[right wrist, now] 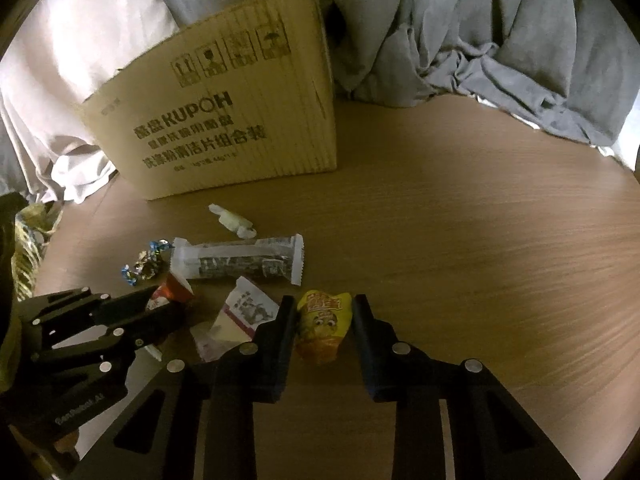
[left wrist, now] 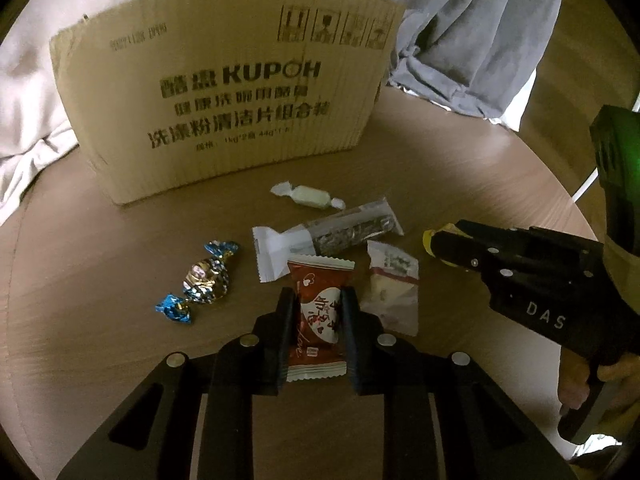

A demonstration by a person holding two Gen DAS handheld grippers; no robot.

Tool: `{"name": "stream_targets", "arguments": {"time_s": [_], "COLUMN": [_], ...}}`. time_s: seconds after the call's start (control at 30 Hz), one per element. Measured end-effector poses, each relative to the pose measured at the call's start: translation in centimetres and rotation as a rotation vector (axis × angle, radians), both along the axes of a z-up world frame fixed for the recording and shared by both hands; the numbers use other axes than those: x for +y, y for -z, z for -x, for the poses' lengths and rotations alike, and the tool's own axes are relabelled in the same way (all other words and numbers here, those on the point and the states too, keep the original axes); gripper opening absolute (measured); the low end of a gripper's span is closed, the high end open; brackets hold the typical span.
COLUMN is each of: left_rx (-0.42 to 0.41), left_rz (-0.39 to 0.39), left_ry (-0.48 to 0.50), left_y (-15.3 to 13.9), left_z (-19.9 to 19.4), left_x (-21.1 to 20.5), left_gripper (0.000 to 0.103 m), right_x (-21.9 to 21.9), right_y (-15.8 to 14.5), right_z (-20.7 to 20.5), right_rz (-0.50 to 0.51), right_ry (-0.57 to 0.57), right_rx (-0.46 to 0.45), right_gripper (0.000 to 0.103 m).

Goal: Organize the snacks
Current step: 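Grasp the red snack packet with the left tool while the right tool grasps the yellow packet, then carry both packets over the box and open both tools to release them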

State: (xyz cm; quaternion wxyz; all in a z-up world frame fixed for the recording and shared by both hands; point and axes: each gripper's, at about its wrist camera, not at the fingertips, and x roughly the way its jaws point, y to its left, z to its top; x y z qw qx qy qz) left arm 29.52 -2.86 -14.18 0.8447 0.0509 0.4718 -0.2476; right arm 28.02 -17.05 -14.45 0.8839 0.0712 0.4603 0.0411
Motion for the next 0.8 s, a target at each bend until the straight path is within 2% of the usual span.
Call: {"name": "stream_targets", "arguments": {"time_s": [0.37,0.8], "left_rx": [-0.057,-0.166], "left_rz": [0.041,0.094], "left_ry": [-0.046,-0.102], "left_y": [-2.8,-8.2], "left_z": [1.1,1.2], "left_x": [0.6,1.9], "left_gripper": [0.023,0.023], "right_x": [0.1,1.9], "right_y": [-2.0,-7.8], "right_z": [1.5,2.2], "right_rz": [-0.024,-0.013], "right_ry": [-0.009,-0.066], "right_rx": [-0.048,-0.207], "right_gripper": [0.029,0.029]}}
